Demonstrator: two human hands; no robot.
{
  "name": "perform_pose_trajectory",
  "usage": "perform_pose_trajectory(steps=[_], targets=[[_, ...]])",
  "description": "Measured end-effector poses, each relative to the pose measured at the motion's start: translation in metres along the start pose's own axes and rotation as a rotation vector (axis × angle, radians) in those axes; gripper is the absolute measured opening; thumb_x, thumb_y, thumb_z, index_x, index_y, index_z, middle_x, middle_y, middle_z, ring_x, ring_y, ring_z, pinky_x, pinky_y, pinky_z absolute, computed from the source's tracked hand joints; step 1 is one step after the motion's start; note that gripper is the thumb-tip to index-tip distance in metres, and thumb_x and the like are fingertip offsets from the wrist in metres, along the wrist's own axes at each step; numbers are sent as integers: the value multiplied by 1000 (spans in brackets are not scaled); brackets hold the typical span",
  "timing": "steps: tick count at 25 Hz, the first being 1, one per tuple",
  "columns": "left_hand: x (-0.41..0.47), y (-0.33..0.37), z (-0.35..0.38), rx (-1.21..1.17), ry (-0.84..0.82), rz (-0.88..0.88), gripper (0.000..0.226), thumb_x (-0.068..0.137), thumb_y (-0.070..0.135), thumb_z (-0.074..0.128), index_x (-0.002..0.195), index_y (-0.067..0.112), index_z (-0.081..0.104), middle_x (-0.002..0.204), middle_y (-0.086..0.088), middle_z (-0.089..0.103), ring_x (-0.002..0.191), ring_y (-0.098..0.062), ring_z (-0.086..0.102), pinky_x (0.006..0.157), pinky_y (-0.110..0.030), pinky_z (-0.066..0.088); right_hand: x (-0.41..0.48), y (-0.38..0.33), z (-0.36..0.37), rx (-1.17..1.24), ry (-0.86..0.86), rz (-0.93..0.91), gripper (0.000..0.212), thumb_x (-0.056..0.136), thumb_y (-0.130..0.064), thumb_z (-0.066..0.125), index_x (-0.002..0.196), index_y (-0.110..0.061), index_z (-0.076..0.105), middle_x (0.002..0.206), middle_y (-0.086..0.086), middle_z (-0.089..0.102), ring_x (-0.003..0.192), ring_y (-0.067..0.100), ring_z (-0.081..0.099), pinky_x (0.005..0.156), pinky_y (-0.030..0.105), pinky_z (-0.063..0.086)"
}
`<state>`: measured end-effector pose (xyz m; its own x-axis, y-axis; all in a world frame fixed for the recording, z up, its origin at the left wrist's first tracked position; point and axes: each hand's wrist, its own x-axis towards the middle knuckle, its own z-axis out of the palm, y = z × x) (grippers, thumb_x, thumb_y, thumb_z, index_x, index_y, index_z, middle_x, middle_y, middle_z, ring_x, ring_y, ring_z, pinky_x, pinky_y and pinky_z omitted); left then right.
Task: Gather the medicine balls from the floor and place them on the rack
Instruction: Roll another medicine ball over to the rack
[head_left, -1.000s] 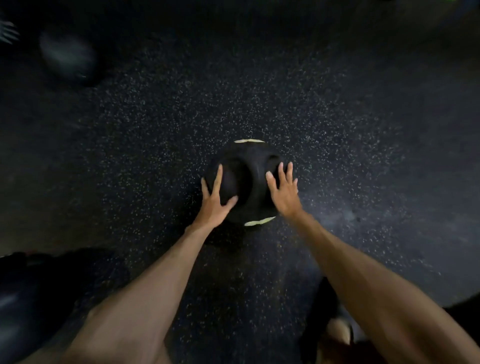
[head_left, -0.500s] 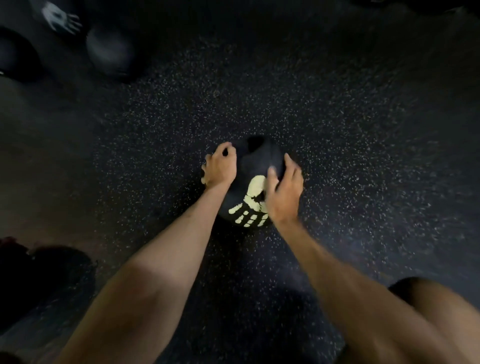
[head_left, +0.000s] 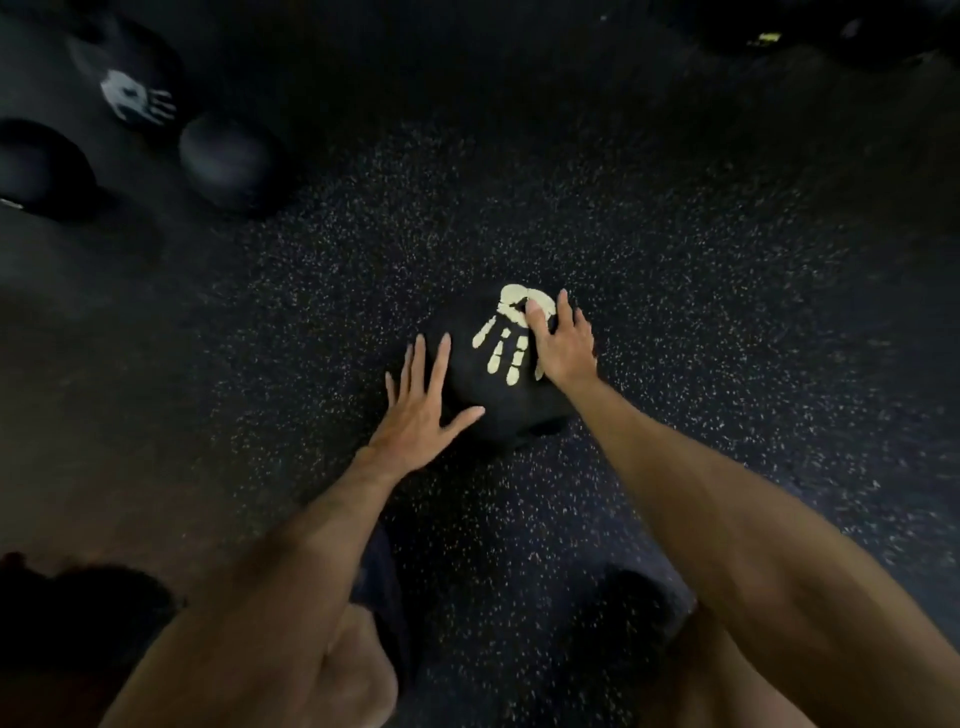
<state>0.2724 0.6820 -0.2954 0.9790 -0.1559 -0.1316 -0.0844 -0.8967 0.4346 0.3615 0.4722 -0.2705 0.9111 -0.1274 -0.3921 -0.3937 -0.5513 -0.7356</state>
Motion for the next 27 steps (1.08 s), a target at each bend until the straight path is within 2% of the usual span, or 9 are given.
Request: perform_pose_trajectory(steps=[4,8,11,13,15,19,22,25,27], targets=[[73,-14,-18,-59,-12,100,101,81,82,36,157,36,-12,167,-8,-8,155,-24,-3,123,-59,10,24,12,8,130,209,-44,70,96,-70,30,156,-34,29,160,9,29,148,26,24,122,51,20],[155,-30,-39,-157,-74,141,104,77,90,27,158,31,1,166,-12,7,153,-26,12,124,-47,18,40,11,29,243,392,-42,61,99,-64,31,154,-36,30,160,5,27,149,20,22,122,50,22],[221,-27,-54,-251,-144,127,96,84,81,32,157,21,16,163,-12,22,150,-26,24,122,-44,25,61,-15,30,202,476,-24,67,95,-69,31,154,-38,26,164,4,18,152,19,13,124,54,14],[260,-13,-56,-272,-156,81,81,93,70,37,154,18,24,158,-14,32,144,-30,33,119,-45,29,58,-23,41,118,496,-74,74,94,-71,35,158,-38,14,168,0,3,155,17,-3,125,54,1],[301,11,-58,-294,-229,-18,81,92,74,34,152,20,28,154,-18,36,141,-36,36,117,-50,29,45,-30,58,-14,508,-101,85,93,-72,40,160,-35,2,168,-2,-14,153,18,-21,123,49,-6],[362,44,-53,-267,-373,-152,91,84,86,23,155,30,23,159,-16,26,145,-41,26,117,-60,24,63,-31,60,-291,474,-32,94,91,-77,37,160,-28,-3,165,9,-23,149,29,-31,124,57,1],[375,44,-48,-216,-334,4,82,91,79,25,158,32,19,166,-9,15,152,-34,14,122,-57,15,98,-37,22,-263,398,18,87,91,-79,33,159,-36,2,167,7,-16,151,27,-27,124,58,6],[376,48,-44,-232,-260,153,71,98,69,25,156,29,28,167,-2,16,155,-25,3,125,-51,8,139,-45,-24,-105,370,74,82,89,-78,36,158,-42,9,169,5,-1,154,25,-16,123,59,6],[365,47,-38,-269,-159,232,76,94,72,31,155,27,29,167,-1,15,154,-25,0,126,-48,7,172,-49,-53,-21,345,101,79,89,-78,38,156,-44,12,167,8,10,155,28,-6,121,62,7]])
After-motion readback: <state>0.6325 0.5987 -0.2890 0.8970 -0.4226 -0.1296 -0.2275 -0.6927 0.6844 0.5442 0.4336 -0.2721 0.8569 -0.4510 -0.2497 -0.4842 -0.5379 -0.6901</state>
